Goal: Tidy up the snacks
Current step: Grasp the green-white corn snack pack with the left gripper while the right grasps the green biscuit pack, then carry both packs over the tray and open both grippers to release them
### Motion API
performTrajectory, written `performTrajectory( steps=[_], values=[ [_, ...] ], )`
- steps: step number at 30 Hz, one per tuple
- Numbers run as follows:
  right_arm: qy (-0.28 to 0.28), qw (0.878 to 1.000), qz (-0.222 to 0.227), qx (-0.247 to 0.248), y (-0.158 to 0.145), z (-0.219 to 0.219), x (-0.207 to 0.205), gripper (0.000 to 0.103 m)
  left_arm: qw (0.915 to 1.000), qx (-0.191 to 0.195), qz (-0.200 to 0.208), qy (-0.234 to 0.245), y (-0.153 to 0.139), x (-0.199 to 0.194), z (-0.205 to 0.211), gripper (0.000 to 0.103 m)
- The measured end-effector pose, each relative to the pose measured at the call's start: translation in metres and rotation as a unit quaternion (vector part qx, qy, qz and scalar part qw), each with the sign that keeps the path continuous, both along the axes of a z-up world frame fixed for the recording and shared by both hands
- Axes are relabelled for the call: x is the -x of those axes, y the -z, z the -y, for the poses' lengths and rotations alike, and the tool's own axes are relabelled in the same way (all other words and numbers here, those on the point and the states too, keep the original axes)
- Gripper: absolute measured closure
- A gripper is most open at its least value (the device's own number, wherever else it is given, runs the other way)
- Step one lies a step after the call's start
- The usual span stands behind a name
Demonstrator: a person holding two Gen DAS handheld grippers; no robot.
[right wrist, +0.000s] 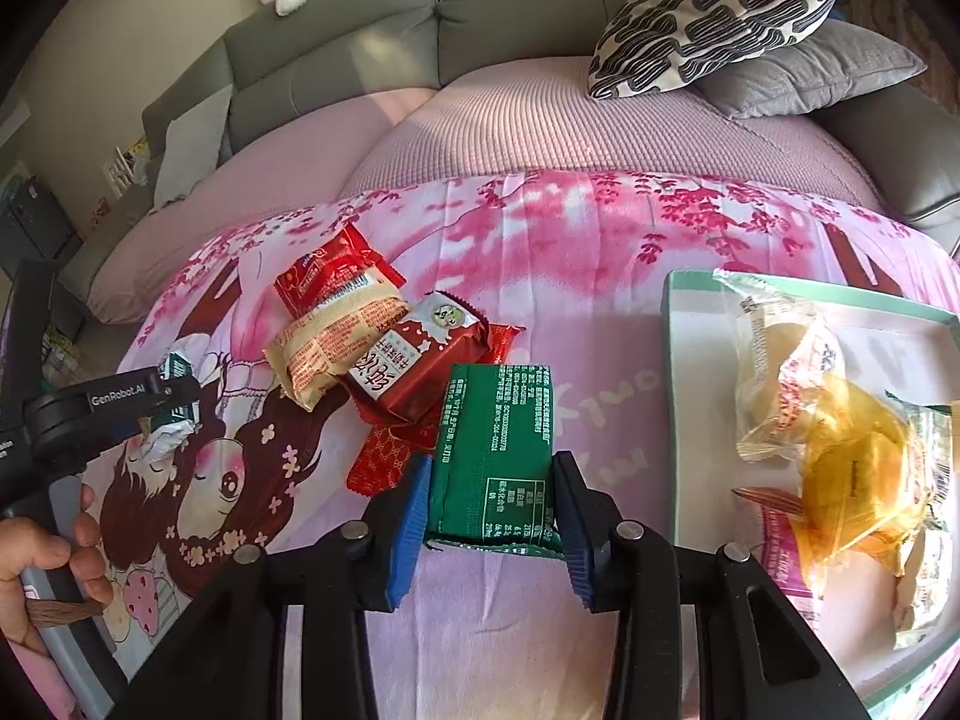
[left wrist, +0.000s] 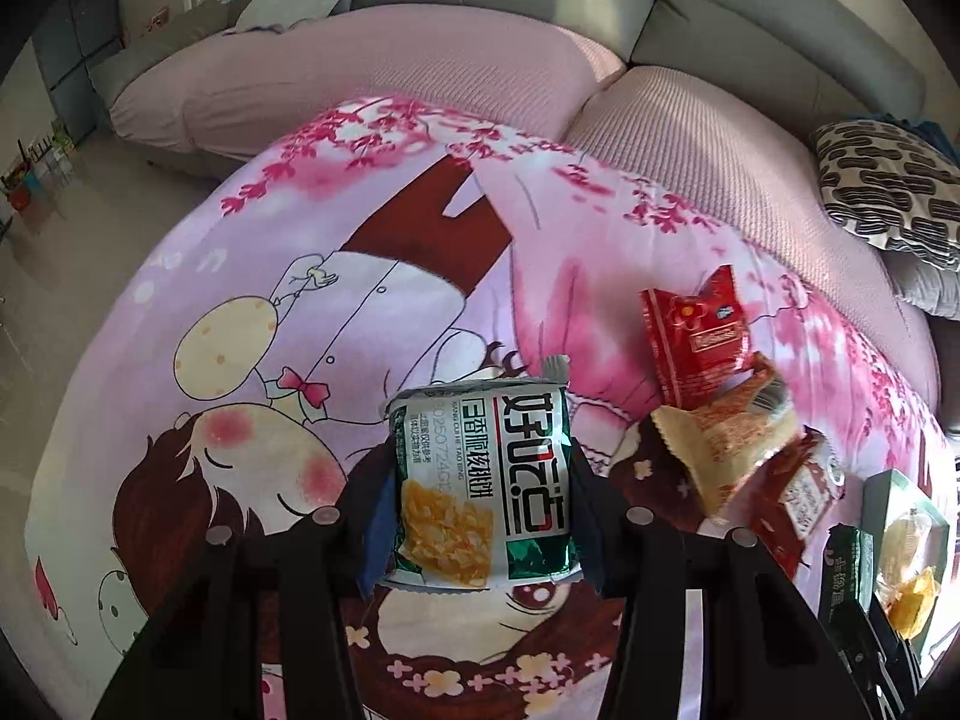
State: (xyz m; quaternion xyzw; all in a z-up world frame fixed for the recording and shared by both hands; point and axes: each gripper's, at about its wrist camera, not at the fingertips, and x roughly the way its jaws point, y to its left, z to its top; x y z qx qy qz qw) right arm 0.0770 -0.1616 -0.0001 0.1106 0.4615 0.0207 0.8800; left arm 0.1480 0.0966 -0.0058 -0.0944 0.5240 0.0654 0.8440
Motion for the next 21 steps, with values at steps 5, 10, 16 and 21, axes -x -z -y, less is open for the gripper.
performTrajectory(
  steps=[5, 10, 16, 21],
  values=[
    [0.007, 1.000, 0.020, -0.002, -0.015, 0.007, 0.011, 0.061, 0.9996, 0.001, 0.021, 0.019, -0.015, 0.008, 0.016, 0.052],
    [0.016, 0.999, 0.028, -0.003, -0.024, 0.015, 0.017, 0.061, 0.9984, 0.002, 0.039, 0.041, -0.027, 0.010, 0.035, 0.052],
    [0.029, 0.999, 0.037, 0.001, -0.034, 0.025, 0.023, 0.061, 0.9947, -0.002, 0.057, 0.086, -0.041, 0.016, 0.073, 0.052],
    [0.053, 0.997, 0.047, 0.009, -0.042, 0.044, 0.029, 0.061, 0.9882, -0.001, 0.071, 0.136, -0.051, 0.023, 0.112, 0.052]
  ],
)
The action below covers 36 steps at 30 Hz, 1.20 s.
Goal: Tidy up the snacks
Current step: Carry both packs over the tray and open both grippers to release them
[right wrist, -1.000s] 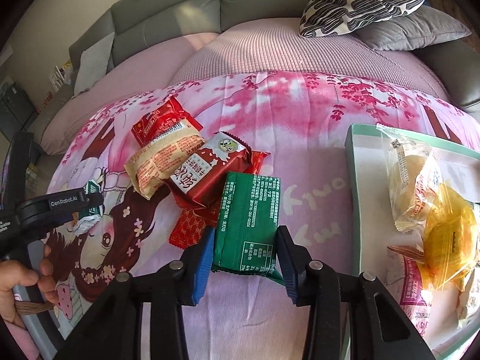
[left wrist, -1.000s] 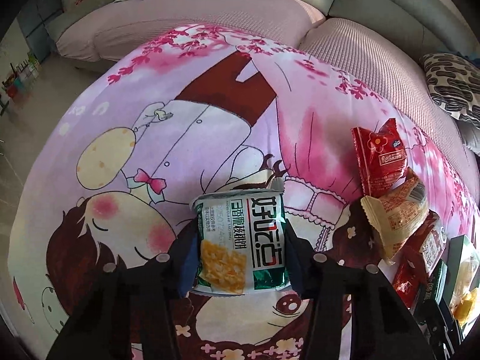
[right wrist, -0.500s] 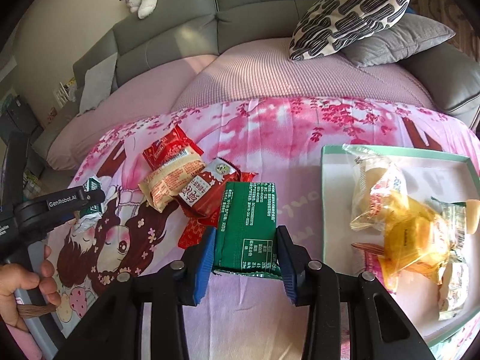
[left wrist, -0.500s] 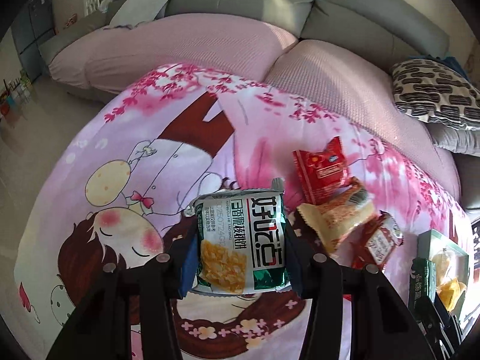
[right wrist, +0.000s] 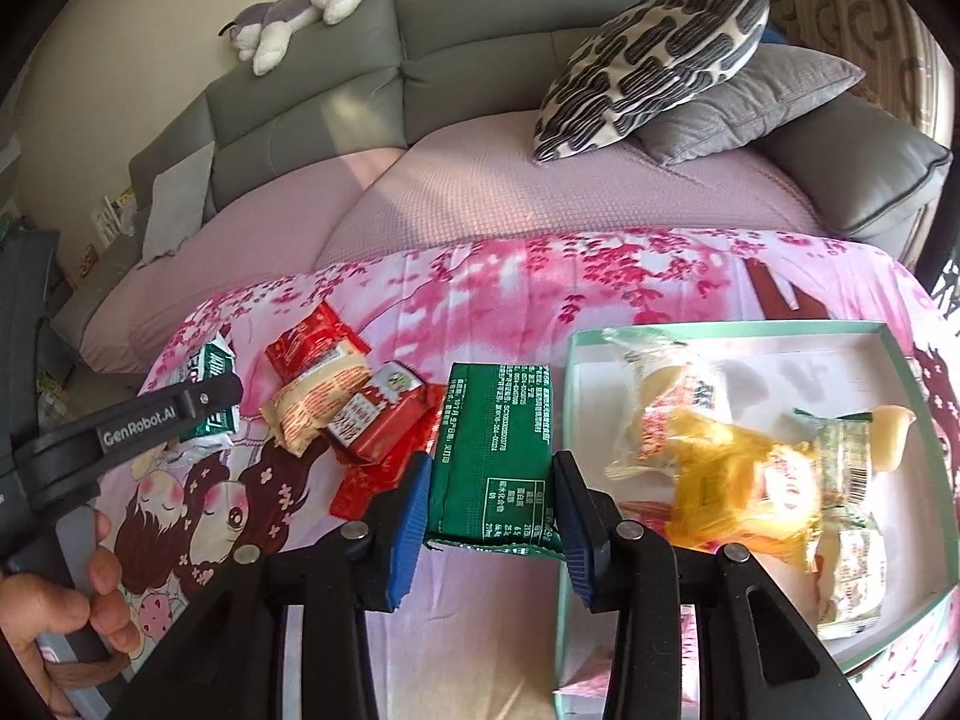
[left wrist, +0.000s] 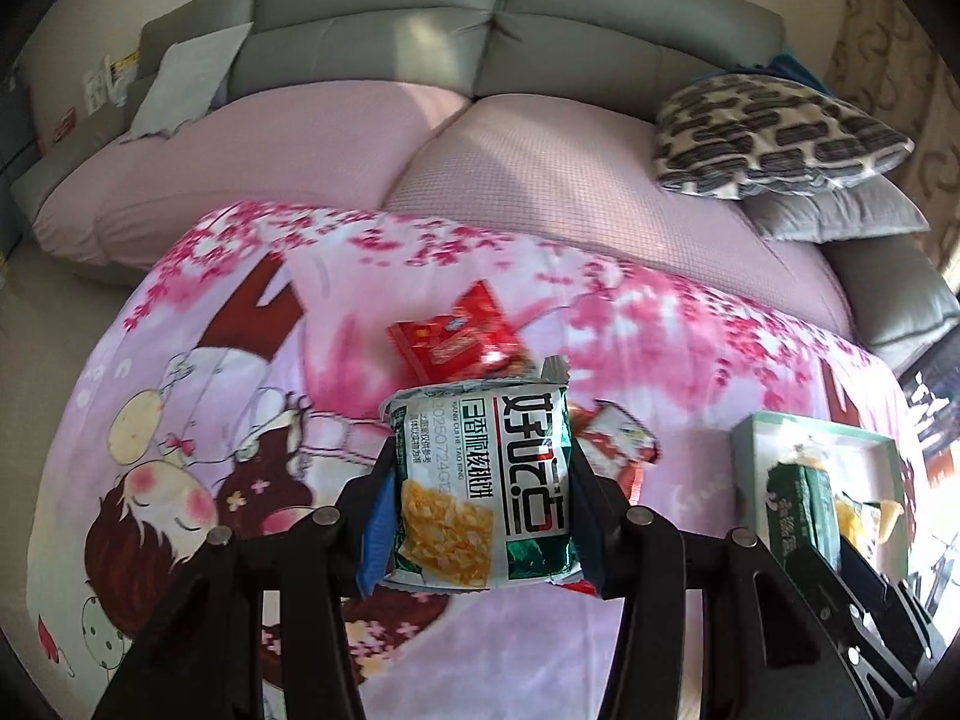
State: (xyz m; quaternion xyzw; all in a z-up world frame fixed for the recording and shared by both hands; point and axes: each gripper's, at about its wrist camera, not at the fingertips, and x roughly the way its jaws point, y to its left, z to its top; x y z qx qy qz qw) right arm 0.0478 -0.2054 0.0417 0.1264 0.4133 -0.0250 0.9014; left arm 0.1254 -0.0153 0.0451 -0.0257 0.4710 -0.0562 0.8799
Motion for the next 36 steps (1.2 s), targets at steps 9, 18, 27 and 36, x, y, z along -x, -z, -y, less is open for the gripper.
performTrajectory(
  steps=[9, 18, 27, 36],
  values=[
    [0.060, 0.998, 0.029, -0.004, -0.020, 0.046, 0.019, 0.060, 0.9970, -0.003, 0.018, 0.075, -0.011, 0.021, 0.058, 0.052],
    [0.132, 0.991, 0.031, -0.012, -0.023, 0.100, 0.034, 0.061, 0.9919, -0.018, 0.020, 0.124, -0.009, 0.034, 0.093, 0.052],
    [0.215, 0.976, 0.015, -0.009, -0.013, 0.156, 0.051, 0.061, 0.9844, -0.028, 0.020, 0.172, -0.002, 0.042, 0.130, 0.052],
    [0.254, 0.967, -0.014, -0.022, 0.007, 0.191, 0.058, 0.061, 0.9790, -0.046, 0.008, 0.198, 0.016, 0.030, 0.159, 0.052]
  ],
)
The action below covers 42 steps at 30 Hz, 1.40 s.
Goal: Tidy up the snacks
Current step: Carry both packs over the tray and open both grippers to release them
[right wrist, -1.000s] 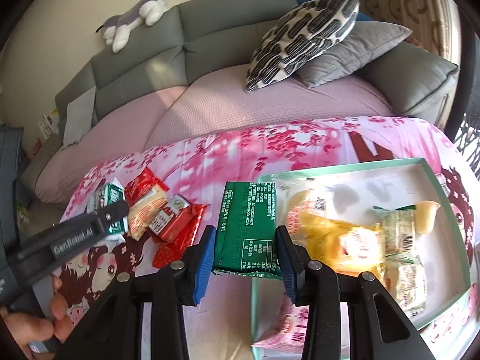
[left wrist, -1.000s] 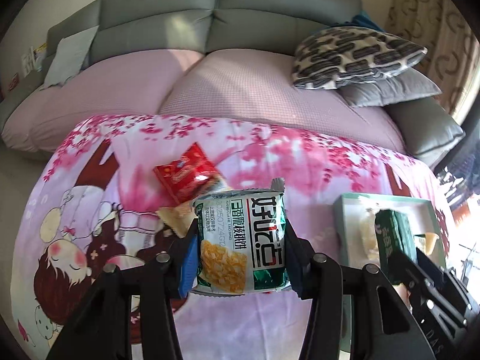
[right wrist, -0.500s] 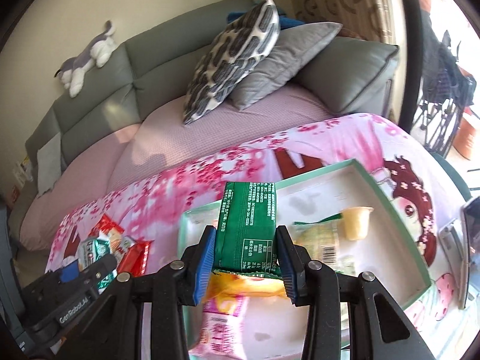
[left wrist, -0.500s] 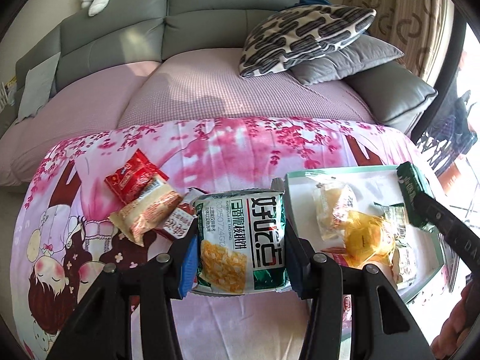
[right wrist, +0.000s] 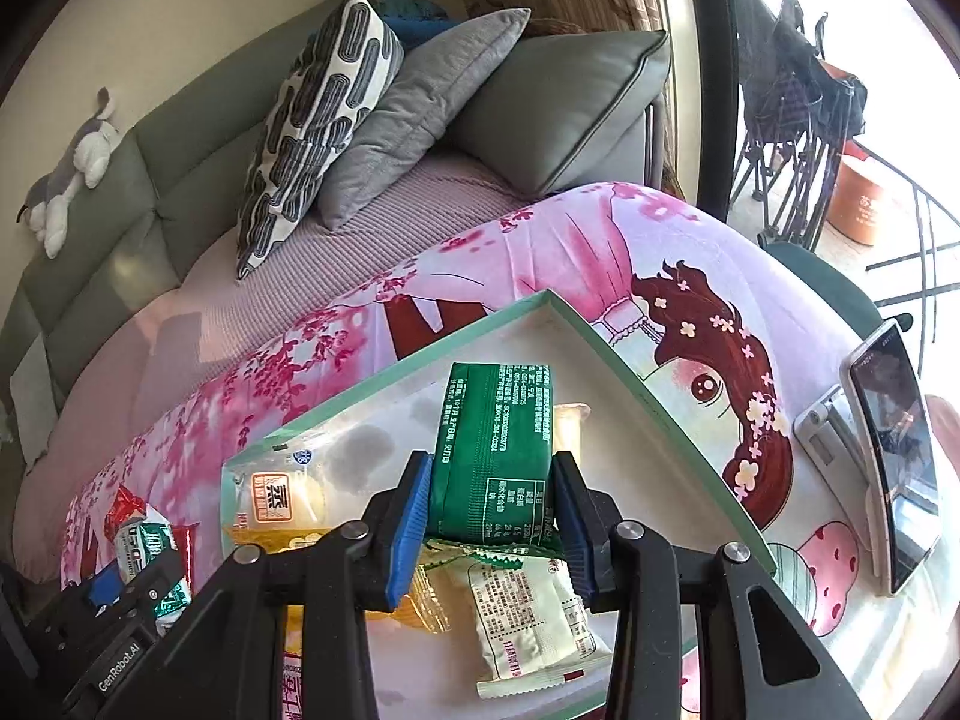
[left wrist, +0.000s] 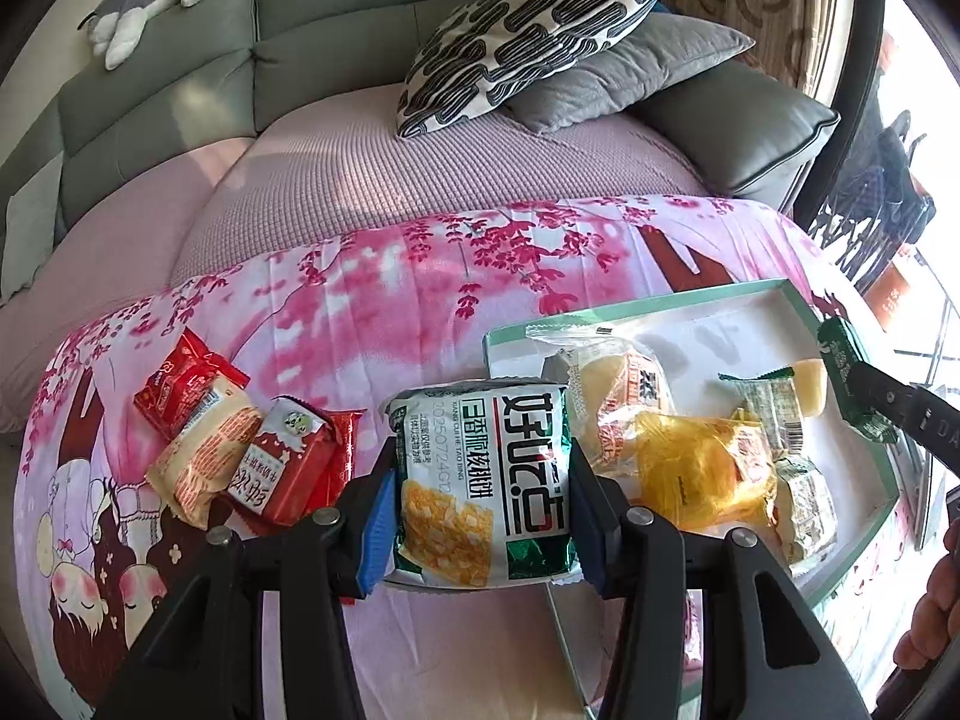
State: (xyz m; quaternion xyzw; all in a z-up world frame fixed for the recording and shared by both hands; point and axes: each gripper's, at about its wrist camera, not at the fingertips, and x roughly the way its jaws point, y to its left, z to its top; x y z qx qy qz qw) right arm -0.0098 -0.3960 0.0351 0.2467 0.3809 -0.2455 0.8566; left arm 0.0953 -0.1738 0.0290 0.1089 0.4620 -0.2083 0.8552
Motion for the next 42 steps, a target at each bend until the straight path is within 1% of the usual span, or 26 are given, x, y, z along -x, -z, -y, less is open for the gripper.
performTrajectory(
  steps=[3, 7, 11, 16, 25, 32, 37, 40, 42],
  values=[
    [0.001, 1.000, -0.006, -0.002, 0.005, 0.003, -0.001, 0.061, 0.9999, -0.002, -0.010, -0.008, 0.007, -0.010, 0.002, 0.052],
    [-0.002, 1.000, -0.007, -0.001, 0.009, 0.006, -0.005, 0.061, 0.9999, -0.004, -0.011, -0.012, 0.013, -0.021, 0.009, 0.052],
    [-0.010, 1.000, -0.001, 0.012, 0.009, 0.006, -0.010, 0.061, 0.9999, -0.006, -0.014, 0.000, 0.020, -0.027, 0.021, 0.052],
    [-0.019, 1.000, 0.000, 0.015, 0.013, 0.006, -0.017, 0.061, 0.9998, -0.010, -0.015, 0.013, 0.029, -0.029, 0.034, 0.052],
    [-0.040, 0.999, 0.000, 0.028, 0.018, 0.000, -0.028, 0.061, 0.9992, -0.006, -0.022, 0.033, 0.034, -0.028, 0.054, 0.052],
    [-0.040, 0.999, -0.017, 0.013, 0.033, 0.003, -0.033, 0.060, 0.9986, -0.005, -0.034, 0.041, 0.042, -0.027, 0.064, 0.052],
    [-0.044, 0.998, -0.029, 0.018, 0.036, 0.002, -0.036, 0.061, 0.9982, -0.009, -0.042, 0.042, 0.048, -0.029, 0.067, 0.052],
    [-0.045, 0.998, -0.036, 0.010, 0.039, 0.002, -0.038, 0.060, 0.9981, -0.010, -0.044, 0.041, 0.049, -0.029, 0.067, 0.052],
    [-0.047, 0.998, -0.039, 0.009, 0.040, 0.002, -0.038, 0.060, 0.9980, -0.009, -0.047, 0.042, 0.048, -0.028, 0.065, 0.049]
  ],
)
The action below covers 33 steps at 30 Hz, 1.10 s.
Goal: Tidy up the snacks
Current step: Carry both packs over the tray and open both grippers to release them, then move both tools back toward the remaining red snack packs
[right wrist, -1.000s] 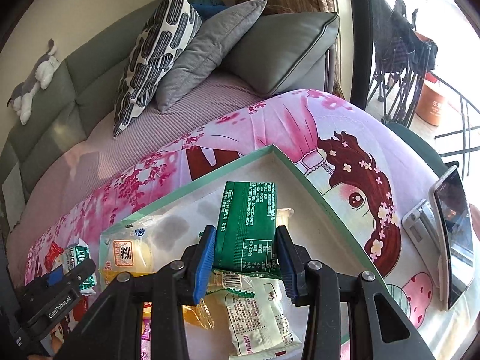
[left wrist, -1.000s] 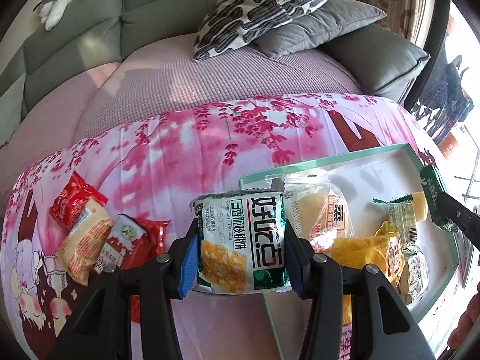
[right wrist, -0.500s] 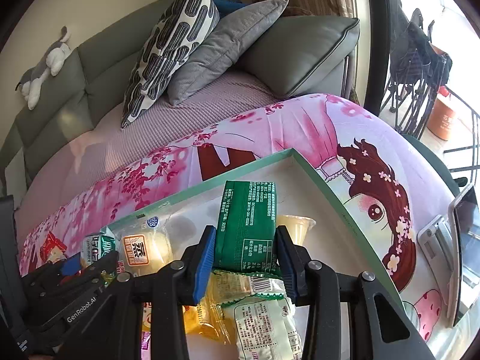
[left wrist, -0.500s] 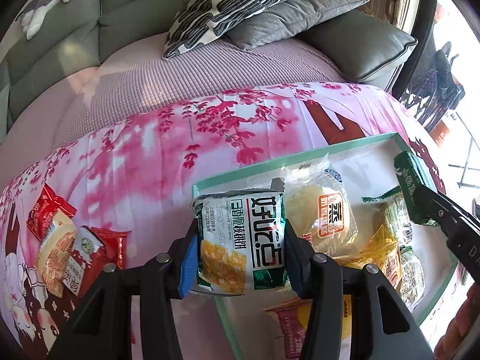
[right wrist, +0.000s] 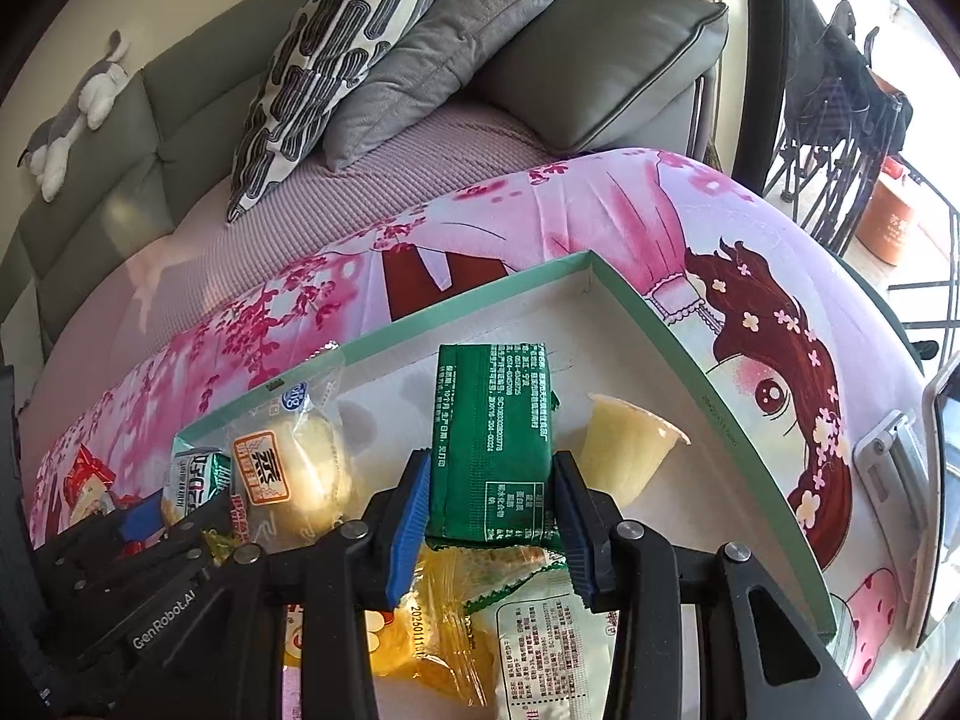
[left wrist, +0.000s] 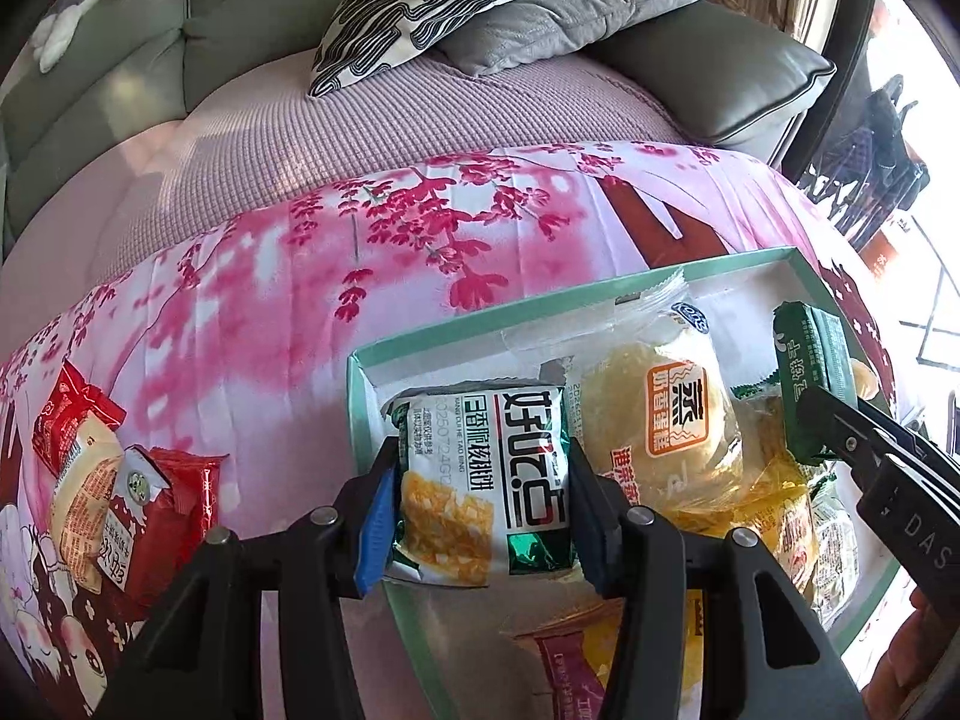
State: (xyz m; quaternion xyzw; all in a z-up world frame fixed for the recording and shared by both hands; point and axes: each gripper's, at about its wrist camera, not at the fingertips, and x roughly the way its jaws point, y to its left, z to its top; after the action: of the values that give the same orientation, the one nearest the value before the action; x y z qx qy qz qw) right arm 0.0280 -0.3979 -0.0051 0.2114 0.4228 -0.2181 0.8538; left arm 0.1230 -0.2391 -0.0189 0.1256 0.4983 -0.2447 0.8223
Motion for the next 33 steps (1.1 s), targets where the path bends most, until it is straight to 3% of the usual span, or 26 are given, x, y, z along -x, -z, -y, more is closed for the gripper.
performTrajectory(
  steps=[4, 8, 10, 12, 16, 19, 27, 33],
  values=[
    [-0.004, 1.000, -0.007, 0.003, 0.001, -0.002, -0.002, 0.055, 0.9999, 0.000, 0.010, -0.002, -0.007, 0.004, -0.003, 0.039],
    [-0.006, 1.000, -0.011, 0.003, -0.002, -0.003, -0.002, 0.036, 0.9999, 0.007, 0.010, -0.008, -0.014, 0.008, -0.009, 0.038],
    [-0.007, 1.000, -0.011, 0.007, -0.004, -0.005, -0.002, 0.031, 0.9997, 0.009, 0.017, -0.015, -0.020, 0.009, -0.013, 0.031],
    [-0.009, 1.000, -0.011, 0.010, -0.006, -0.006, -0.002, 0.026, 0.9993, 0.012, 0.026, -0.022, -0.027, 0.011, -0.018, 0.018],
    [-0.013, 1.000, -0.009, 0.016, -0.011, -0.009, 0.000, 0.012, 0.9984, 0.026, 0.036, -0.035, -0.039, 0.014, -0.030, 0.016],
    [-0.015, 1.000, -0.005, 0.024, -0.015, -0.012, 0.001, 0.000, 0.9971, 0.023, 0.047, -0.055, -0.044, 0.014, -0.039, 0.002],
    [-0.019, 0.999, -0.003, 0.027, -0.020, -0.017, 0.003, 0.000, 0.9913, 0.011, 0.078, -0.106, -0.052, 0.015, -0.062, 0.001],
    [-0.028, 0.999, 0.007, 0.025, -0.027, -0.026, 0.002, 0.000, 0.9835, -0.025, 0.118, -0.135, -0.063, 0.023, -0.078, 0.001]
  ],
)
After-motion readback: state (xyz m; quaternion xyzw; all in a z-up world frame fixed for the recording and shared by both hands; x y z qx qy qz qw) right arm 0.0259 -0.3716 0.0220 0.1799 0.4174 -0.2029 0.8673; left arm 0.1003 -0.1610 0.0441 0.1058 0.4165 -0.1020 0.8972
